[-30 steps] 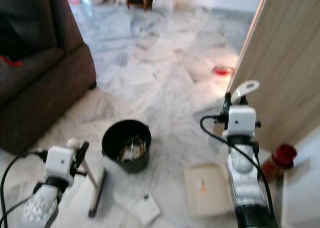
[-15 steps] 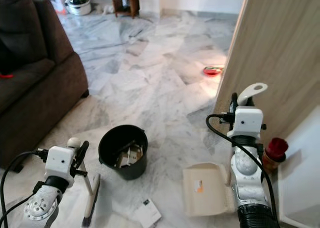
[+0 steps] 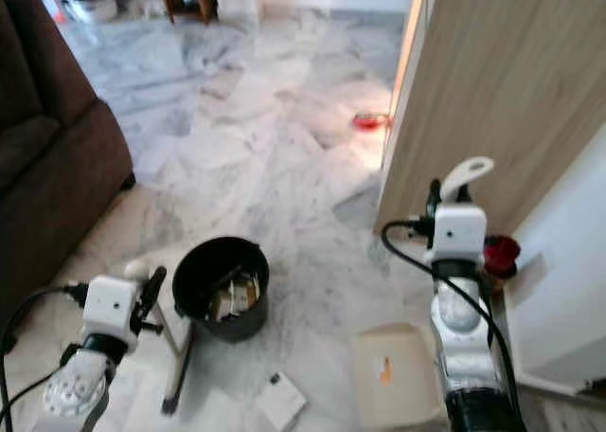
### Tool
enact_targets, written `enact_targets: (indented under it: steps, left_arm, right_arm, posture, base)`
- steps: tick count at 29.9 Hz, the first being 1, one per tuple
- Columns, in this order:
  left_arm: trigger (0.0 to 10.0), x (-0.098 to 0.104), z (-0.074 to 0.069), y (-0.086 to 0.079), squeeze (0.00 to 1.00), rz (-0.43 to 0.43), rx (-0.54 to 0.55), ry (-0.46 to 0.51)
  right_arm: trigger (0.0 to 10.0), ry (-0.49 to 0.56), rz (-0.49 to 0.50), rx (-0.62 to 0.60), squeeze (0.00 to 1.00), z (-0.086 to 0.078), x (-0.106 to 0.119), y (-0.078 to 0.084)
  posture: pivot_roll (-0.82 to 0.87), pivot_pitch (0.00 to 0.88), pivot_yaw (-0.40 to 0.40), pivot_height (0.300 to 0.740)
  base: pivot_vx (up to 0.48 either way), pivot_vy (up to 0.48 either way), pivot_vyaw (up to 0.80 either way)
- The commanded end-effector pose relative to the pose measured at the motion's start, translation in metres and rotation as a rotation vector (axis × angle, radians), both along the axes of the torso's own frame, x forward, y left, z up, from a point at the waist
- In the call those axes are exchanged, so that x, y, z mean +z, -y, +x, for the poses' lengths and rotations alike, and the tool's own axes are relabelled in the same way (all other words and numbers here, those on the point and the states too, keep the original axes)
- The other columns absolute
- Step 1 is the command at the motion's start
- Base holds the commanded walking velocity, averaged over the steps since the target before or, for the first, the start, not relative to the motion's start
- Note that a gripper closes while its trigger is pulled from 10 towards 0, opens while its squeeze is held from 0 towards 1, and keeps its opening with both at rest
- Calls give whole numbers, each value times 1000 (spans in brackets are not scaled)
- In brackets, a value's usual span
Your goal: Sweep floor
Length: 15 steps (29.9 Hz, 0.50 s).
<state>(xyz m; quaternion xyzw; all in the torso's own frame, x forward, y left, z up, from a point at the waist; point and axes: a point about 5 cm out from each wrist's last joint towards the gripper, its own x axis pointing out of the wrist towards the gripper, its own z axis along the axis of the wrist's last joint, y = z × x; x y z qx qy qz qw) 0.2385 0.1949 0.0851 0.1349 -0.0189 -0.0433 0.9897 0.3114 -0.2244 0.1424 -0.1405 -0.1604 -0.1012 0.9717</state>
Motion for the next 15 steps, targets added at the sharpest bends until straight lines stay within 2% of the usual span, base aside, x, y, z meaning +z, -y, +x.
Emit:
enact_targets:
  steps: [1,9,15]
  left_arm:
    - [10000,7,1,-1,0,13,-3,30]
    - [10000,7,2,0,0,12,-6,32]
    - [10000,7,1,0,0,11,-3,32]
  right_arm:
    - [10000,15,-1,-14,0,-1,3,4]
    - [10000,23,5,-5,0,-1,3,2]
    - [10000,22,-4,-7,0,-1,4,3]
  posture:
    - [63,90,87,740]
    - [64,82,87,740]
    - [64,87,85,740]
  base:
    - [0,0,-800]
    - [0,0,-780]
    - [0,0,0]
